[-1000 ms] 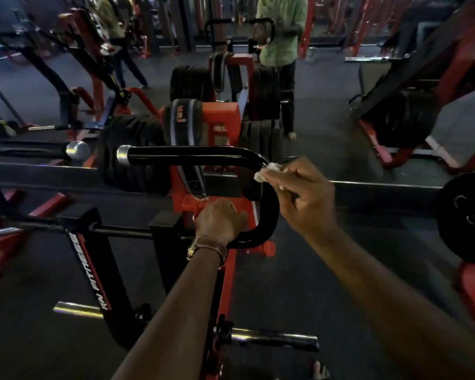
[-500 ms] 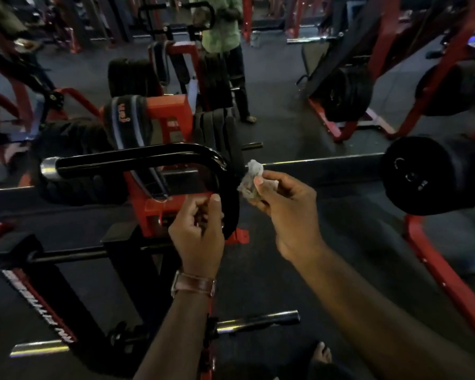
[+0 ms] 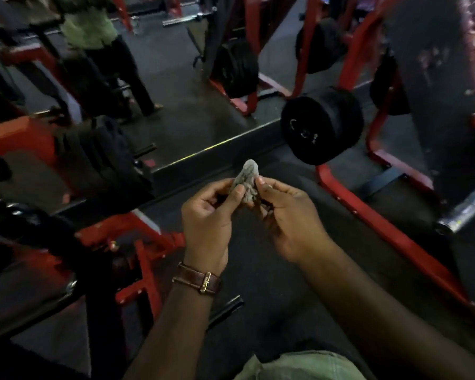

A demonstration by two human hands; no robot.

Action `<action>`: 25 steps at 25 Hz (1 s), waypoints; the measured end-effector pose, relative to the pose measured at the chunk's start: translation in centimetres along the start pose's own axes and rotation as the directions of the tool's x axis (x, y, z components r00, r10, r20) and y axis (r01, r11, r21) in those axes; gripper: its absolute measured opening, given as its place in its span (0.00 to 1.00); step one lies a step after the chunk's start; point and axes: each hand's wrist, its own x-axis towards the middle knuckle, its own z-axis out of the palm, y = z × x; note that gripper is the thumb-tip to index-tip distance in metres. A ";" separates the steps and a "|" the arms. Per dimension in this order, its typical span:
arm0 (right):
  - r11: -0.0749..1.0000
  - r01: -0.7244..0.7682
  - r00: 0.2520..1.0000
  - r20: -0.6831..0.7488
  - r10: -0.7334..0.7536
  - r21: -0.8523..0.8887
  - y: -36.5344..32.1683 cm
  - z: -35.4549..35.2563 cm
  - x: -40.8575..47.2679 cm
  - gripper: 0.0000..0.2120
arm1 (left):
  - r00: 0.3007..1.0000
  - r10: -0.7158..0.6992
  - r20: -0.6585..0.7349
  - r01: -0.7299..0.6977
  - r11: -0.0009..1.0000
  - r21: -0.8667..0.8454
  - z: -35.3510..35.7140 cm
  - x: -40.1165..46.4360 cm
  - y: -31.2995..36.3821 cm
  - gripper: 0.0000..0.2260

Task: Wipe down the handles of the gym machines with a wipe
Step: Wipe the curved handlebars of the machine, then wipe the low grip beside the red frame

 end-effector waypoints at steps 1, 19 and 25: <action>1.000 0.013 0.999 -0.037 -0.012 0.026 -1.2 -2.2 0.4 0.12 | 0.998 -0.038 0.049 0.039 0.999 -0.023 2.3 0.3 -0.6 0.06; 0.893 0.445 0.573 -0.742 -0.348 -0.075 -20.2 -33.8 -0.8 0.12 | 0.545 -0.349 0.762 0.431 0.896 0.103 42.7 0.0 -13.2 0.09; 0.745 0.667 0.256 -0.932 -0.256 -0.021 -23.5 -40.9 -1.1 0.19 | 0.124 -0.464 0.877 0.603 0.737 0.305 53.0 0.1 -16.2 0.06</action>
